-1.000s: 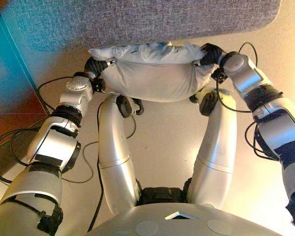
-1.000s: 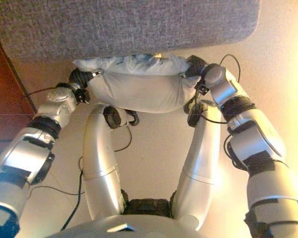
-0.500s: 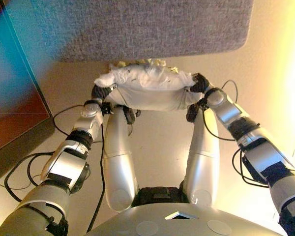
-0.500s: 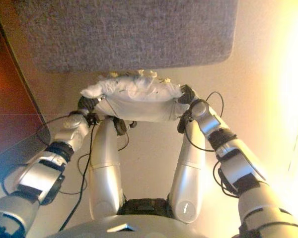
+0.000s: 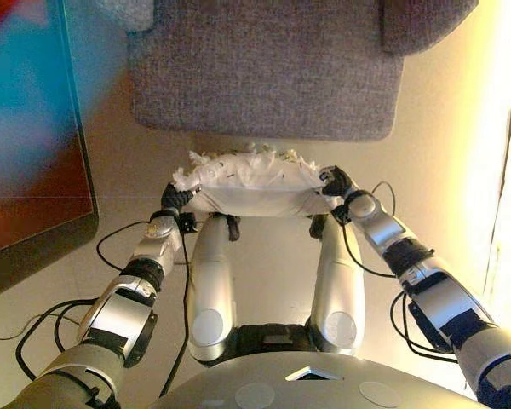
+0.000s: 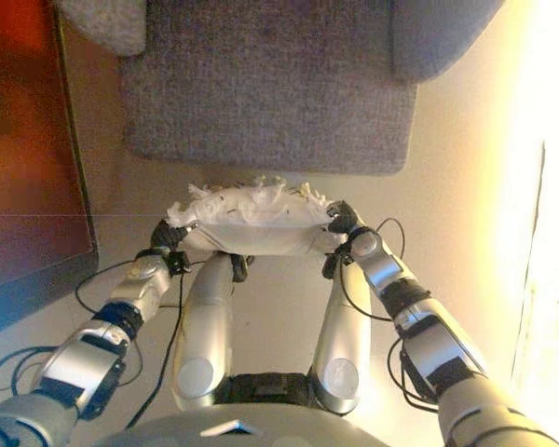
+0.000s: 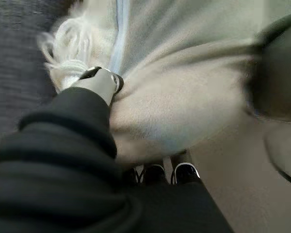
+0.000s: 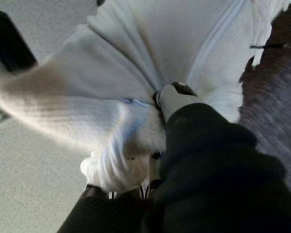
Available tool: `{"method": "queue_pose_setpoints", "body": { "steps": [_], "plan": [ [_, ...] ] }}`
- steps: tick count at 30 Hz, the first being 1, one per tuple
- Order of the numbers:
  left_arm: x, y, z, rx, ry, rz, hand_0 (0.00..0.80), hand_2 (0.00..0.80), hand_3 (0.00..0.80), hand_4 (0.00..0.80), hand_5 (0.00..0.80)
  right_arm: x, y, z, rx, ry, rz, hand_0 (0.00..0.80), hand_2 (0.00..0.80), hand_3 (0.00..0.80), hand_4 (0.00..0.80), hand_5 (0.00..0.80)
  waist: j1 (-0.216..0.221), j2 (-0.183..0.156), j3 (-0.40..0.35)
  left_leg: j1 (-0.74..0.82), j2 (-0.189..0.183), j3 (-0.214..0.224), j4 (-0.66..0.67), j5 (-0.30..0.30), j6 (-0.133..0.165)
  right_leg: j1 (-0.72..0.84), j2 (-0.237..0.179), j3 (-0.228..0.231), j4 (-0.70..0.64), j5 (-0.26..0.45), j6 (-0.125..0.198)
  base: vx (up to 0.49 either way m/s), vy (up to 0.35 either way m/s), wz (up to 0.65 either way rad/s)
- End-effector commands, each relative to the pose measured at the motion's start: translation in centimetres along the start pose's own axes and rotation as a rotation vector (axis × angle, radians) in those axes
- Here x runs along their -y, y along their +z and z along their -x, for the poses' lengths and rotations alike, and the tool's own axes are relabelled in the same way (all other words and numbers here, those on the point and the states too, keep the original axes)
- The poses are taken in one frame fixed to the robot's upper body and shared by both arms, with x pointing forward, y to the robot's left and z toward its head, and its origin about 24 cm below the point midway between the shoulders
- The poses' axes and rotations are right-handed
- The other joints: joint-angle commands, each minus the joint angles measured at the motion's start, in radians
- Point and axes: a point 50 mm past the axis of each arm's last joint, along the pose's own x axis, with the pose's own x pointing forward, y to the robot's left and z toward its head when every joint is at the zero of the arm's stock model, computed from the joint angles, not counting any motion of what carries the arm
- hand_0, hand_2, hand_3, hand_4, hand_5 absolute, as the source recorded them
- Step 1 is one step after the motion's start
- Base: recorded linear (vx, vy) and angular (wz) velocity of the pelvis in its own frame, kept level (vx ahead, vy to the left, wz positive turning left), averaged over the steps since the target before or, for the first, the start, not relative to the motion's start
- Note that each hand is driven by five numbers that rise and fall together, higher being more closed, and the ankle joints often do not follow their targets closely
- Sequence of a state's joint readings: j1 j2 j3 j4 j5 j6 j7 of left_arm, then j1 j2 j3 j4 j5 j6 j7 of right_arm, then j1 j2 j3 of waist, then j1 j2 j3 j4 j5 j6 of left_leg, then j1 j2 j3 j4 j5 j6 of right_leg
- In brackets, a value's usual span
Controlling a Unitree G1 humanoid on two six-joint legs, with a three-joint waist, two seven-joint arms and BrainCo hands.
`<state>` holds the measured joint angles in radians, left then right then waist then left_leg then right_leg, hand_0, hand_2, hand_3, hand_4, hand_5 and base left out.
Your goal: Pick up the cushion and take it to the sofa
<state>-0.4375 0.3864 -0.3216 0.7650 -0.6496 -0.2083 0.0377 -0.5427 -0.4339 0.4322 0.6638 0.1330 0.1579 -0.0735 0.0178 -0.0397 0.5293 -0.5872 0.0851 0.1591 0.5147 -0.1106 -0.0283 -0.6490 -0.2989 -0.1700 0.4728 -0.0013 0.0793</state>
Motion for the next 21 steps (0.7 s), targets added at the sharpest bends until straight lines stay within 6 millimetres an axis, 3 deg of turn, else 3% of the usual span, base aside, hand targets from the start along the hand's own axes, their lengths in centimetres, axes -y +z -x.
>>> {"method": "queue_pose_setpoints", "body": {
  "steps": [1,7,13,21],
  "plan": [
    [3.0,7.3,-1.1,0.334,-0.15,0.059,0.8,0.8,0.8,0.8,0.8,3.8,3.0,0.8,0.18,-0.072,-0.064,0.8,0.8,0.8,0.8,0.8,0.01,0.046,-0.097,0.0,0.021,-0.101,-0.086,0.072,-0.057,0.057,-0.032,-0.023,-0.053,0.024,0.074,0.107,-0.018,-0.07],
    [2.8,5.5,-0.8,0.253,-0.138,0.034,0.8,0.8,0.8,0.8,0.8,2.7,0.8,1.3,0.124,-0.021,-0.17,0.8,0.8,0.8,0.8,0.8,0.012,0.038,-0.149,0.13,-0.004,-0.105,-0.142,0.074,-0.05,0.197,-0.022,-0.04,-0.127,0.029,0.081,0.161,-0.001,-0.14],
    [2.7,5.2,-0.7,0.232,-0.129,0.041,0.8,0.8,0.8,0.8,0.8,2.6,-0.2,1.6,0.108,0.008,-0.227,0.8,0.8,0.8,0.8,0.8,0.007,0.029,-0.183,0.208,0.01,-0.096,-0.168,0.071,-0.057,0.296,-0.004,-0.053,-0.188,0.034,0.075,0.154,-0.029,0.01],
    [1.9,2.9,1.1,0.192,-0.121,0.045,0.8,0.8,0.8,0.8,0.8,1.7,-2.3,3.3,0.11,0.057,-0.258,0.8,0.8,0.8,0.8,0.8,0.007,0.014,-0.255,0.38,0.014,-0.068,-0.283,0.091,-0.06,0.478,0.029,-0.072,-0.306,0.046,0.074,0.173,-0.032,-0.02]
  ]
}}
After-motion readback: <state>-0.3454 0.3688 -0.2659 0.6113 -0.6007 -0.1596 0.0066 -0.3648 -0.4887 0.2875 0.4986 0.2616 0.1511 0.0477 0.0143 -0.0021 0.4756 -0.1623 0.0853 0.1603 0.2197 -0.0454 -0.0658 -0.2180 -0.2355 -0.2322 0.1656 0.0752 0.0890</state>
